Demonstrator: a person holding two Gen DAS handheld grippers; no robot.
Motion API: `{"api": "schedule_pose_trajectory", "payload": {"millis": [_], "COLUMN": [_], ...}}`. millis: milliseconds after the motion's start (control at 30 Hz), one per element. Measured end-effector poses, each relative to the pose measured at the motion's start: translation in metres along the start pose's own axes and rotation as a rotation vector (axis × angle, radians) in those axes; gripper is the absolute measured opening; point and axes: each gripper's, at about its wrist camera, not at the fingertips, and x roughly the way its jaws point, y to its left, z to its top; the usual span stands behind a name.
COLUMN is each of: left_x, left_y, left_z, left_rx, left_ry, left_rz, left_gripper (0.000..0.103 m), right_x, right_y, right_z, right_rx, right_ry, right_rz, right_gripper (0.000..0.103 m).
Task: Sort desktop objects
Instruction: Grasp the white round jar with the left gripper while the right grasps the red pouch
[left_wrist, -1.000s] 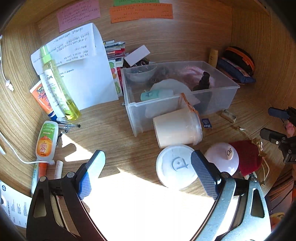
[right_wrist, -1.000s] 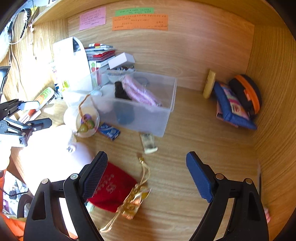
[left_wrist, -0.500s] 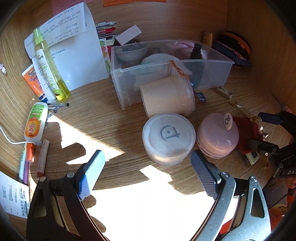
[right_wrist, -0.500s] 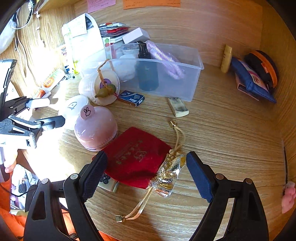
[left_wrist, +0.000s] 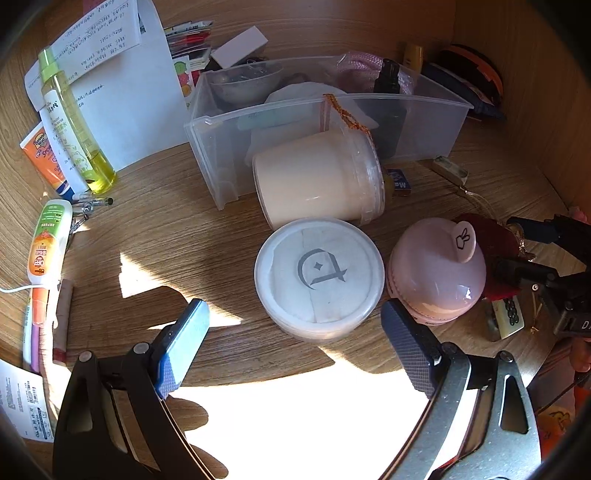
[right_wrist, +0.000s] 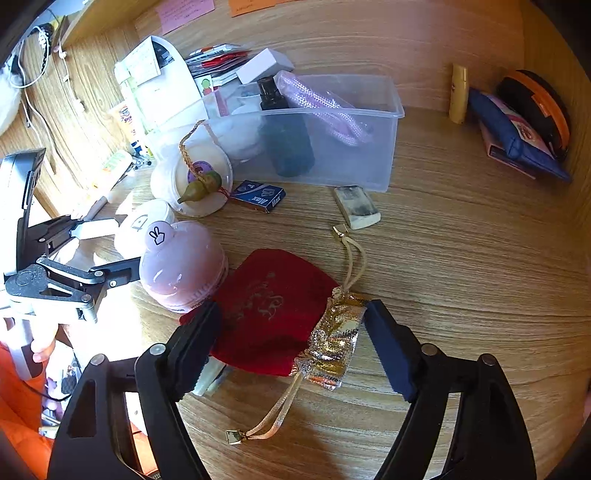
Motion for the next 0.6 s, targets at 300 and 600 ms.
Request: {"api": "schedule_pose_trajectory", "payload": {"millis": [300, 600], "left_x": [0.008, 0.008], "left_y": [-0.002, 0.001], "left_z": [0.007, 0.009], "left_rx": [-0.001, -0.021], "left_ry": [0.009, -0.041], "left_rz": [0.002, -0.004], "left_gripper": [0.095, 0.095], "right_x": [-0.003, -0.016], "right_y": [-0.012, -0.024], "right_z": [0.003, 0.006], "right_rx": [-0.01, 0.038], "right_ry": [-0.009, -0.059], "right_rz": [-0.036, -0.035], "right_gripper": [0.025, 0.024]}}
